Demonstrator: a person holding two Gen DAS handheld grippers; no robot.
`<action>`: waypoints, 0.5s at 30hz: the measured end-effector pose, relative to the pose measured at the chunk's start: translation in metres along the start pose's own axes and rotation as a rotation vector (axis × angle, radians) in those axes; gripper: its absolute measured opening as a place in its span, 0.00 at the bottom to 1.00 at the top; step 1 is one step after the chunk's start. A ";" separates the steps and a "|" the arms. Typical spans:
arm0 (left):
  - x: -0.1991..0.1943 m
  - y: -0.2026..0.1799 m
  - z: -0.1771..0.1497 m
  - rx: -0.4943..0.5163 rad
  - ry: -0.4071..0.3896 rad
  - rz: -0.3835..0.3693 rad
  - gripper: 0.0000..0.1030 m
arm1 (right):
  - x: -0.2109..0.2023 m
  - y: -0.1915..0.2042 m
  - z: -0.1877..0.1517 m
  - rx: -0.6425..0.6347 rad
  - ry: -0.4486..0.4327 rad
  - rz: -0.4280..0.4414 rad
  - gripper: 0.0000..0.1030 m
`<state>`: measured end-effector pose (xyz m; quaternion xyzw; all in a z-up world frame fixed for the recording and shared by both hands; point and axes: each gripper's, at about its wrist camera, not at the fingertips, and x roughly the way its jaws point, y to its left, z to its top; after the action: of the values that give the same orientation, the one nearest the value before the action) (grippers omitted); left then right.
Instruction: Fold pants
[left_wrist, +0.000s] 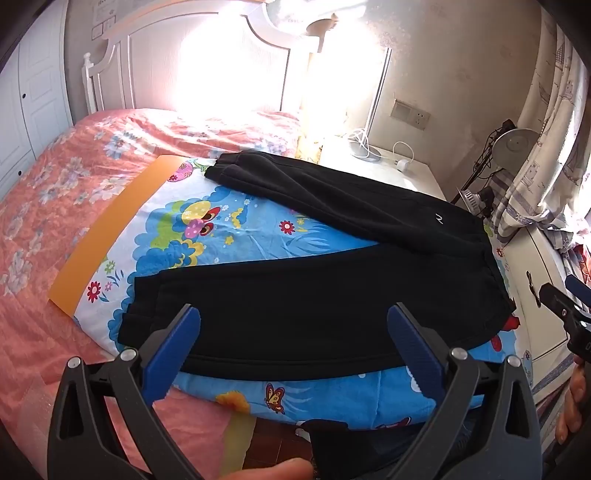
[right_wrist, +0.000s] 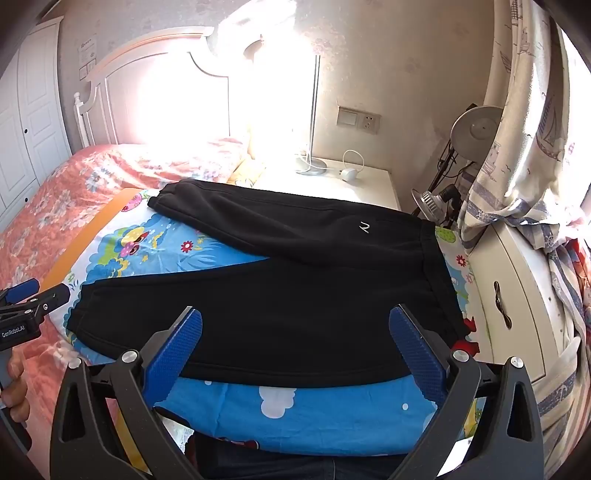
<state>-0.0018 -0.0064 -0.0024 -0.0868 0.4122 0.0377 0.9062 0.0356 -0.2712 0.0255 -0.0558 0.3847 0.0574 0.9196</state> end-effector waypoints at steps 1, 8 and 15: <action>0.000 0.000 0.000 0.000 0.000 0.000 0.98 | 0.001 -0.001 0.000 0.000 0.001 0.000 0.95; 0.002 0.003 0.001 0.002 0.002 -0.003 0.98 | 0.001 -0.001 -0.001 0.002 0.001 0.001 0.95; 0.002 0.003 0.000 0.003 0.002 -0.002 0.98 | 0.000 -0.001 0.000 0.003 0.001 0.000 0.95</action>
<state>-0.0006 -0.0038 -0.0041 -0.0859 0.4130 0.0359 0.9060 0.0356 -0.2727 0.0257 -0.0546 0.3851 0.0570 0.9195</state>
